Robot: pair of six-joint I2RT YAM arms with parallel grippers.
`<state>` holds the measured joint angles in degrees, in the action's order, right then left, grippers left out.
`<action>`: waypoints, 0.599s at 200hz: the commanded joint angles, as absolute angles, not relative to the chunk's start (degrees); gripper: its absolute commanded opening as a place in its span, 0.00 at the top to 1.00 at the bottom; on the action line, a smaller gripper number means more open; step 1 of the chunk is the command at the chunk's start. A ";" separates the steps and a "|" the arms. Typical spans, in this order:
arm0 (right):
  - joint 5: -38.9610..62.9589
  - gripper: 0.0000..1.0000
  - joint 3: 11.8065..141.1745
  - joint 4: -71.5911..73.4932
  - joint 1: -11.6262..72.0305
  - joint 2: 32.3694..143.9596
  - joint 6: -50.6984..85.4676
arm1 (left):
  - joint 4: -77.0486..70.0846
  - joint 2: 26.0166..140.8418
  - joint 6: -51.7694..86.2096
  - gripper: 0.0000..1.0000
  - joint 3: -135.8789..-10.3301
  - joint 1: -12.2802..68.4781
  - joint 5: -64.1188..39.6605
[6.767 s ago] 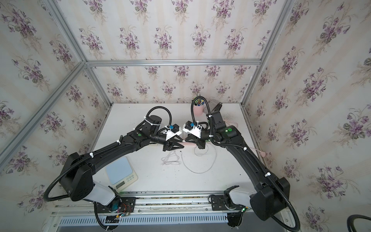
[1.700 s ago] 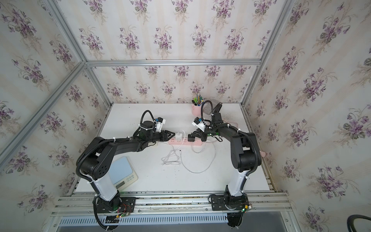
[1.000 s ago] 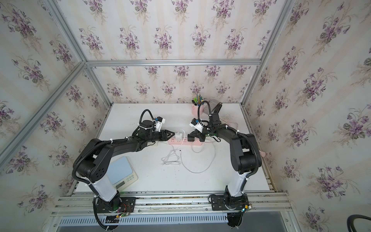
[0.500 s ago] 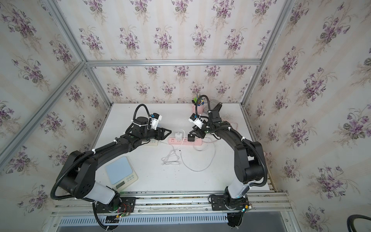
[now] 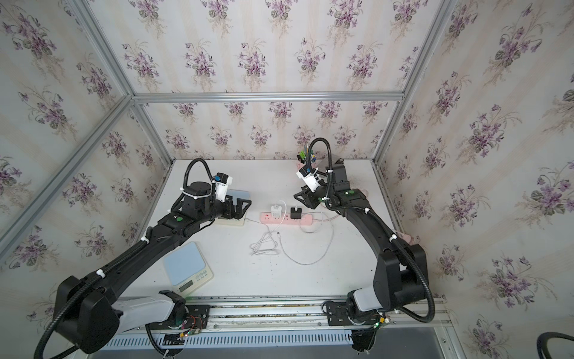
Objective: Charge the electronic scale
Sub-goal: Pick up the charging cable from the center of the board.
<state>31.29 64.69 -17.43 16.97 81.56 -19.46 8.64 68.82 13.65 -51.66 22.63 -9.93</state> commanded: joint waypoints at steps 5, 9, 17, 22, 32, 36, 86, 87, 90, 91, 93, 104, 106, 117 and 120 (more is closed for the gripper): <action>23.12 0.55 62.03 -18.01 21.26 76.60 -8.74 | 15.37 64.78 20.82 0.01 -49.37 18.33 -4.14; 21.25 0.55 61.34 -18.30 22.40 75.59 -7.93 | 15.41 64.07 21.47 0.01 -48.72 17.00 -6.39; 17.80 0.56 59.68 -18.79 25.03 73.72 -6.37 | 15.63 62.71 22.62 0.01 -47.53 14.33 -9.70; 15.88 0.57 58.47 -19.03 26.78 72.41 -5.45 | 16.28 61.84 22.84 0.01 -46.86 12.92 -11.58; 12.63 0.57 55.40 -18.89 30.00 69.90 -3.10 | 19.28 60.48 22.35 0.01 -46.32 10.72 -11.40; 11.73 0.58 53.87 -18.53 31.53 68.87 -1.89 | 21.34 60.06 22.02 0.01 -46.36 10.31 -10.54; 4.96 0.68 35.75 -12.56 42.59 62.21 13.35 | 44.84 56.01 30.36 0.01 -45.43 7.69 19.20; 4.99 0.68 35.54 -12.34 42.70 62.26 13.53 | 45.14 56.00 30.65 0.01 -45.39 7.62 19.53; 5.05 0.68 34.90 -11.93 42.97 62.46 14.01 | 46.11 55.99 31.45 0.01 -45.36 7.37 20.48; 5.07 0.68 34.72 -11.76 43.06 62.48 14.17 | 46.34 55.99 31.68 0.01 -45.27 7.29 20.79; 5.09 0.68 34.34 -11.44 43.24 62.64 14.48 | 46.94 55.99 32.13 0.01 -45.26 7.10 21.52; 5.27 0.64 32.63 -9.75 43.98 63.89 15.69 | 49.62 56.14 34.77 0.01 -44.97 5.81 23.40; 5.32 0.63 32.39 -9.54 44.13 64.25 15.79 | 50.13 56.20 35.17 0.01 -44.88 5.54 23.56; 5.41 0.56 31.60 -7.82 44.78 66.35 15.91 | 52.08 56.66 38.06 0.01 -44.02 3.52 24.14; 5.44 0.55 31.49 -7.42 45.06 66.97 15.79 | 52.40 56.83 38.77 0.01 -43.70 2.82 24.03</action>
<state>7.33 32.82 -13.74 43.79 64.16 10.83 43.11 56.31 30.26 -44.91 5.61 15.88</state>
